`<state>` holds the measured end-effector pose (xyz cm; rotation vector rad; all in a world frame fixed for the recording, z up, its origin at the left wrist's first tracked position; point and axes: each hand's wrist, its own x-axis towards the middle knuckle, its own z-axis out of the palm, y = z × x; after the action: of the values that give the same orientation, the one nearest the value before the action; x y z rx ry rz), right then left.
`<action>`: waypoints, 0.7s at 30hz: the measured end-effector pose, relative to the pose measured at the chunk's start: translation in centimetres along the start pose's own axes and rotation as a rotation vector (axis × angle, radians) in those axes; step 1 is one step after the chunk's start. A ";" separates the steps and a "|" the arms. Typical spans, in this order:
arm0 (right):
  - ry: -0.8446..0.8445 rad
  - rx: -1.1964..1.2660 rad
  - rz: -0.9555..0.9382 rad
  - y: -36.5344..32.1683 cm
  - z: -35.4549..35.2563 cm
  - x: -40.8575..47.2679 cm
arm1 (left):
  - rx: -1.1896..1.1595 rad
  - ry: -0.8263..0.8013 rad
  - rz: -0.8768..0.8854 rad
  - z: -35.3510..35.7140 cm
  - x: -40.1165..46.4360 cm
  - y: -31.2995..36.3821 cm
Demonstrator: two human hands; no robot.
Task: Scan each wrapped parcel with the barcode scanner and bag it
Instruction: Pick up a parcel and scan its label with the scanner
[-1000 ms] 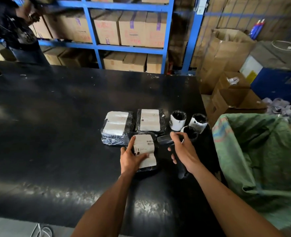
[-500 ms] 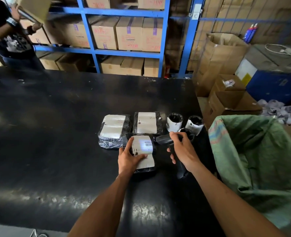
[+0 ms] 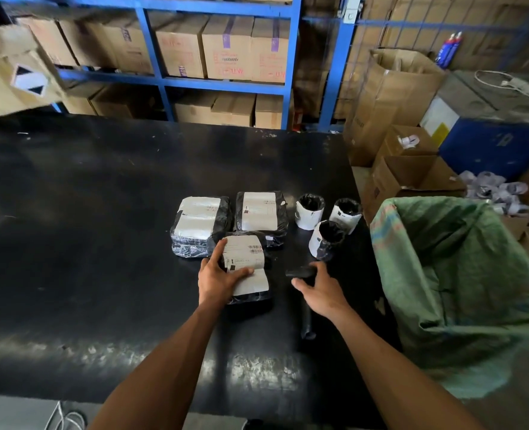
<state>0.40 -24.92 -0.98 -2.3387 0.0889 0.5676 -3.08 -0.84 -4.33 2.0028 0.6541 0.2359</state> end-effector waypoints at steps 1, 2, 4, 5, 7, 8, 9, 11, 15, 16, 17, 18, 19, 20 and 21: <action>-0.020 -0.057 0.017 0.6 0.7 0.2 | -0.004 0.001 0.000 -0.2 -0.1 -0.1; -0.035 -0.100 0.030 1.0 1.5 0.3 | -0.010 0.000 0.002 -0.4 -0.2 -0.2; -0.033 -0.121 0.055 1.6 2.7 0.2 | -0.034 -0.003 0.015 -0.6 -0.4 -0.4; -0.024 -0.112 0.065 1.7 3.1 0.1 | -0.045 -0.008 0.021 -0.8 -0.4 -0.5; -0.023 -0.104 0.082 2.1 3.8 0.0 | -0.064 -0.015 0.025 -1.0 -0.6 -0.7; -0.032 -0.103 0.088 2.3 4.0 0.1 | -0.071 -0.016 0.024 -1.1 -0.6 -0.9; -0.042 -0.102 0.093 2.6 4.2 0.1 | -0.080 -0.014 0.023 -1.2 -0.8 -0.9; -0.054 -0.092 0.106 3.1 4.5 0.2 | -0.107 -0.011 0.013 -1.1 -1.0 -0.9; -0.112 -0.058 0.126 3.5 3.9 -0.4 | -0.202 -0.019 -0.002 -0.6 -1.4 -0.1; -0.121 -0.063 0.130 3.5 3.4 -0.5 | -0.224 -0.028 -0.005 -0.3 -1.4 0.3; -0.116 -0.072 0.129 3.3 2.7 -0.5 | -0.249 -0.040 -0.006 0.0 -1.5 0.9; -0.091 -0.072 0.120 3.1 1.9 -0.4 | -0.273 -0.055 -0.005 0.3 -1.6 1.6; -0.047 -0.029 0.105 2.8 0.9 -0.2 | -0.295 -0.073 0.001 0.8 -1.6 2.3; -0.001 0.068 0.090 2.6 -0.3 0.0 | -0.313 -0.098 0.010 1.3 -1.7 3.3; 0.041 0.187 0.082 2.3 -1.6 0.4 | -0.331 -0.128 0.016 2.0 -1.8 4.2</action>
<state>0.82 -27.61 -1.55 -2.1724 0.2479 0.5276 -2.28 -4.92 -1.53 1.6907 0.4833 0.2088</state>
